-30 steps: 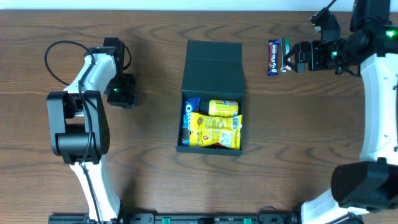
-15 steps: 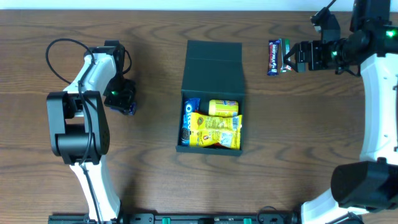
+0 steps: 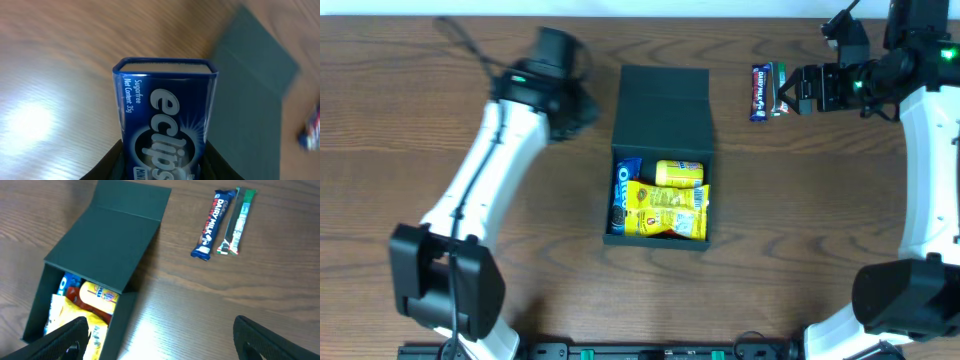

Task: Pack container
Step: 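Carry the Eclipse tin with the left gripper into the box and release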

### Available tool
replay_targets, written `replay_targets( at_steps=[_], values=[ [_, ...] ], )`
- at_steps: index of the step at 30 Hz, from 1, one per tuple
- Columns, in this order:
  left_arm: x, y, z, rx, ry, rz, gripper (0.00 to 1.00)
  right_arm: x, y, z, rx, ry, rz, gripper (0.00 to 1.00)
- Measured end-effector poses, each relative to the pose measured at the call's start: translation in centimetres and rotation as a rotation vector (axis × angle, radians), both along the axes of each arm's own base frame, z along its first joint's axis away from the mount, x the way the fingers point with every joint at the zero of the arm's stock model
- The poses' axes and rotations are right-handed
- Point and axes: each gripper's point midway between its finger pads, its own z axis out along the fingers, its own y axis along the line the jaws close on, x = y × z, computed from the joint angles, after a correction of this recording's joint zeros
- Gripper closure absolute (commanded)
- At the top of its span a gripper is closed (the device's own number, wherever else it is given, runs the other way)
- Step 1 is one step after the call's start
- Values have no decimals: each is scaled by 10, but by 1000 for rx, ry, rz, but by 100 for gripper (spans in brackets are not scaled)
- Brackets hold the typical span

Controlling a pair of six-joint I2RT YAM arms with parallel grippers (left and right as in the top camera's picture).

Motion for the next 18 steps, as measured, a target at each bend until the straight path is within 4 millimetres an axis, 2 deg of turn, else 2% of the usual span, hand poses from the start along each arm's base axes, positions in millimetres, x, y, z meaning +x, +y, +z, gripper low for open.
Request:
replay_targets(
  at_steps=[2,6,13,15,18],
  values=[
    [-11,-27,-1,18,-1,-92,94,0,-3,-1,-18,3,-4,8],
    [-29,-64,-2,103,-33,-256,94,-1,-9,-4,-55,12,-18,9],
    [-42,-89,-1,227,-91,-512,94,-1,-24,-5,-72,13,-50,7],
    [-45,-94,-1,267,-112,-633,94,-1,-33,-5,-72,13,-72,6],
    [-54,-105,-2,332,-146,-907,94,-2,-48,-4,-62,12,-105,6]
  ],
)
